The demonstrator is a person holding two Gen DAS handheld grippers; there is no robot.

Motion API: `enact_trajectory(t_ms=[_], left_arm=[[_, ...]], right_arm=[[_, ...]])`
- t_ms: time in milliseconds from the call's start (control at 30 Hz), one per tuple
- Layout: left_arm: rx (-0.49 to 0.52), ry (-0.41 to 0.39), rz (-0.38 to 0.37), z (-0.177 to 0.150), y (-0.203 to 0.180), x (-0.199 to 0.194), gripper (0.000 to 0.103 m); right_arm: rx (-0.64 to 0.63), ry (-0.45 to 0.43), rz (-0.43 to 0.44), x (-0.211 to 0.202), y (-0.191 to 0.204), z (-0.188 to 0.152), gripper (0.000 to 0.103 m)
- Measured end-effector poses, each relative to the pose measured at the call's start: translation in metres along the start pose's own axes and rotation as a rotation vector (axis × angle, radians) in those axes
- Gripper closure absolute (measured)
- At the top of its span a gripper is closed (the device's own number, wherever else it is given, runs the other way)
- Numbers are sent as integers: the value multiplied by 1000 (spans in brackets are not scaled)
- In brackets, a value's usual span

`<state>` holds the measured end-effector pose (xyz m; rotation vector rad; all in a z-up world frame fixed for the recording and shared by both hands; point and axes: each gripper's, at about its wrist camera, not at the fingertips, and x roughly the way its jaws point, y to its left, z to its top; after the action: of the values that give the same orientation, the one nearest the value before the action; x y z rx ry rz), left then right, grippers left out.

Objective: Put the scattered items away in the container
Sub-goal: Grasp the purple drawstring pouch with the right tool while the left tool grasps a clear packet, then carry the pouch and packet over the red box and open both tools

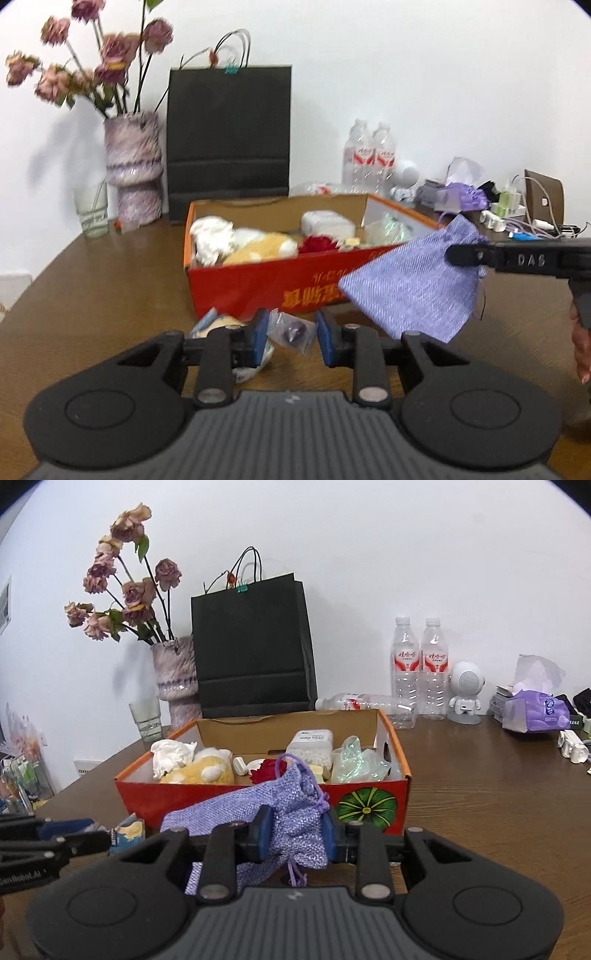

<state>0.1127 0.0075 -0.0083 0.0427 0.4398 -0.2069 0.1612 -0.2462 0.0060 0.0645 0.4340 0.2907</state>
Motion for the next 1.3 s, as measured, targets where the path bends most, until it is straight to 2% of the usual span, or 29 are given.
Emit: enact_trajectory(t_ms=[200,367,467,600,733,767,800,833,867,900,967,1000,1067,1167,1300], left_arm=[[2,-74,-42,41,-3,3,74],[-22,-110,-16,92,1,47,74],[-59,-91,19,106,9,90,74],[-124,-33,18,105,23,143,74],[-115,30,37,102,32,182,71],[-115,40,45,102,34,189,61],[-118,44,52,102,36,193,51],[-121,38,58,102,37,194,35],[-118,27,63,103,38,193,29],[-112,16,67,104,38,191,26],[-116,-3,88,106,38,182,5],[-122,-12,105,108,38,176,2],[-125,-31,119,110,37,160,0],[-106,-69,100,107,35,127,0],[-67,-97,95,96,35,85,0]], right_arm=[[11,-46,-2,-4,-7,21,76],[1,-82,-40,26,-14,72,76],[-5,-63,-70,64,-14,89,76],[19,-5,-58,119,-19,95,76],[21,44,-56,160,-24,93,75],[19,61,-51,169,-25,93,71],[17,81,-45,177,-27,93,63],[16,95,-34,182,-27,93,53],[13,100,-26,185,-27,92,28],[3,93,-23,184,-26,92,12],[-23,70,-29,178,-24,93,11],[-24,65,-25,173,-23,95,11],[-13,54,-2,159,-22,98,7],[-29,36,25,132,-20,98,1],[-63,-14,36,87,-15,86,0]])
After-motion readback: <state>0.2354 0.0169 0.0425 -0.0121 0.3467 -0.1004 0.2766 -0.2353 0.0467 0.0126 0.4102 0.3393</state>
